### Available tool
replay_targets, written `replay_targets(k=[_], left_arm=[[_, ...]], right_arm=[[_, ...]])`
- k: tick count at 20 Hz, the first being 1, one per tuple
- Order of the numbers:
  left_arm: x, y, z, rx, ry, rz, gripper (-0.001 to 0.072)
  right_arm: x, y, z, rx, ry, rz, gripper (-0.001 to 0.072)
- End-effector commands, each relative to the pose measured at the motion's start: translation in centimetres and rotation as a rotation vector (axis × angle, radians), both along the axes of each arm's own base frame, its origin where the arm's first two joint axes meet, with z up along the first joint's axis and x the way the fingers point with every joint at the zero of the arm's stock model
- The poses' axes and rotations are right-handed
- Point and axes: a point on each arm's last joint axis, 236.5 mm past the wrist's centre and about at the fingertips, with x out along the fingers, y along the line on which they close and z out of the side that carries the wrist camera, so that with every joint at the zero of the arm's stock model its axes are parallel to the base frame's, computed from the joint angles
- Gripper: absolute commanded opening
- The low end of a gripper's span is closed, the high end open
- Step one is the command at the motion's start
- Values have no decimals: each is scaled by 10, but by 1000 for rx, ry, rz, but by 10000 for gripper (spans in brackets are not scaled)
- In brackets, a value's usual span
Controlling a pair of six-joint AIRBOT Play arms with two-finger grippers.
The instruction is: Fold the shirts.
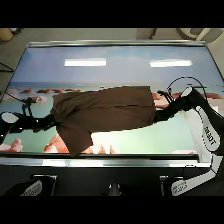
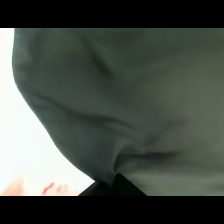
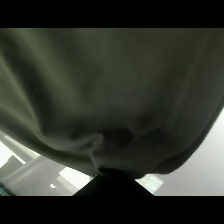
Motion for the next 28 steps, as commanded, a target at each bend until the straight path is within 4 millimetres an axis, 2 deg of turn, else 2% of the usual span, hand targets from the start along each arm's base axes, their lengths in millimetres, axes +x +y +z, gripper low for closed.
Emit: replay_targets(k=[1,2,3,4,5,6,7,8,9,10,11,13,15,17,19,20,22,23,25,28], left_arm=[[38,11,102,79,-277,-24,31],[48,12,164,120,-424,-45,31],[51,12,246,165,-609,-47,31],[38,10,337,216,-819,-40,31],[13,6,422,263,-1021,-25,31],[-26,0,503,306,-1233,0,31],[-67,-7,560,330,-1390,22,31],[-108,-15,600,352,-1516,32,32],[-141,-22,624,368,-1596,32,31],[-163,-27,635,359,-1640,40,31],[-176,-30,640,342,-1661,50,31],[-181,-32,639,305,-1654,60,31],[-173,-31,635,289,-1628,60,31],[-158,-30,625,288,-1577,44,31],[-125,-25,596,295,-1439,18,31],[-102,-18,573,295,-1334,17,31],[-52,1,515,332,-1097,-8,32],[-27,8,479,328,-971,-28,32],[22,15,389,283,-706,-86,32],[76,11,241,203,-407,-144,32]], right_arm=[[45,0,78,-28,-268,65,19],[65,-4,136,-63,-436,76,19],[77,-7,211,-107,-636,72,19],[76,-8,291,-149,-840,61,19],[59,-10,372,-204,-1051,43,19],[27,-13,456,-275,-1283,5,20],[-12,-14,525,-332,-1499,-31,20],[-58,-17,585,-395,-1703,-83,20],[-100,-20,621,-450,-1832,-126,20],[-136,-25,645,-508,-1923,-159,19],[-161,-33,657,-565,-1965,-199,19],[-180,-50,657,-640,-1943,-269,19],[-174,-56,638,-663,-1861,-256,19],[-156,-58,614,-653,-1755,-223,19],[-126,-62,583,-642,-1627,-184,19],[-108,-64,560,-632,-1537,-156,20],[-71,-71,490,-615,-1265,-79,20],[-53,-77,449,-605,-1107,-40,20],[-18,-83,364,-556,-821,32,19],[23,-88,230,-478,-465,109,19]])
